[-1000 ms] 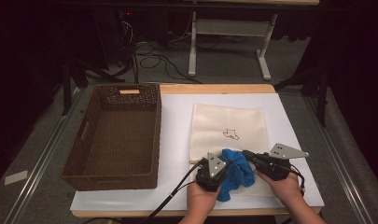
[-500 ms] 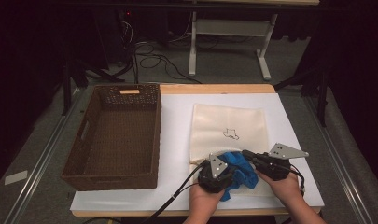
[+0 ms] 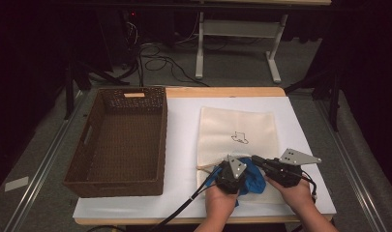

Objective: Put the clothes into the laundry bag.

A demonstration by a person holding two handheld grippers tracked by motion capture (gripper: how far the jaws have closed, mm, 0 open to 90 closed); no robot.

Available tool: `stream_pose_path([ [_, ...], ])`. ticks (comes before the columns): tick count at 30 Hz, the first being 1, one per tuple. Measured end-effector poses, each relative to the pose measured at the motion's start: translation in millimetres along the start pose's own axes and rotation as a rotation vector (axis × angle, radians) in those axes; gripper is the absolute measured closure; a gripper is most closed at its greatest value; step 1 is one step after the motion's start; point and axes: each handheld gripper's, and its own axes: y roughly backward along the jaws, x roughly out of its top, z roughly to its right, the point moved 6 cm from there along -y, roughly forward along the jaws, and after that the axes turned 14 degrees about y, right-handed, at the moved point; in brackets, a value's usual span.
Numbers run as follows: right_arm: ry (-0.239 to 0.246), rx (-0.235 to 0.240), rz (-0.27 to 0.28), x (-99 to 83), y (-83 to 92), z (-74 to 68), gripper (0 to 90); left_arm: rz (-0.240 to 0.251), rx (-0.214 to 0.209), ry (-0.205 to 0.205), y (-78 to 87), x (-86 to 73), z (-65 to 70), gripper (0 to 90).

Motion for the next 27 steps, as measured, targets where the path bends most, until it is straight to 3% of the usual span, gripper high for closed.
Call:
stream_pose_path([
  [4,0.0,0.003,0.002,-0.4,-0.1,0.7,89.6,0.028,-0.042,0.02,15.1,0.3,1.3,59.0],
  [7,0.0,0.001,0.001,-0.4,0.2,0.7,89.6,0.062,-0.06,0.003,37.1,-3.1,1.8,52.4],
  [9,0.0,0.0,0.0,-0.4,0.8,0.3,89.6,0.066,-0.07,0.02,50.1,-7.8,-1.2,46.7],
  [13,0.003,-0.004,-0.002,0.0,0.5,0.2,89.6,0.024,-0.091,0.07,64.7,-21.5,-4.8,26.4],
  [16,0.006,-0.006,-0.007,-0.1,-0.3,-0.7,89.6,-0.049,-0.1,0.088,59.1,-31.9,-3.6,17.3],
  [21,0.003,-0.007,-0.01,-0.8,0.2,-1.5,89.6,-0.164,-0.039,0.036,35.4,-48.5,-5.1,20.1],
  [23,0.003,-0.004,-0.008,-1.5,0.3,-1.3,89.6,-0.163,0.003,-0.007,35.4,-47.8,-4.5,28.7],
  [25,0.004,-0.002,-0.01,-2.1,-0.1,-0.9,89.6,-0.158,0.017,-0.027,35.6,-47.9,-5.0,38.6],
  [27,0.006,0.001,-0.01,-2.3,-1.0,-1.3,89.6,-0.157,0.006,-0.02,36.8,-47.4,-6.3,51.2],
])
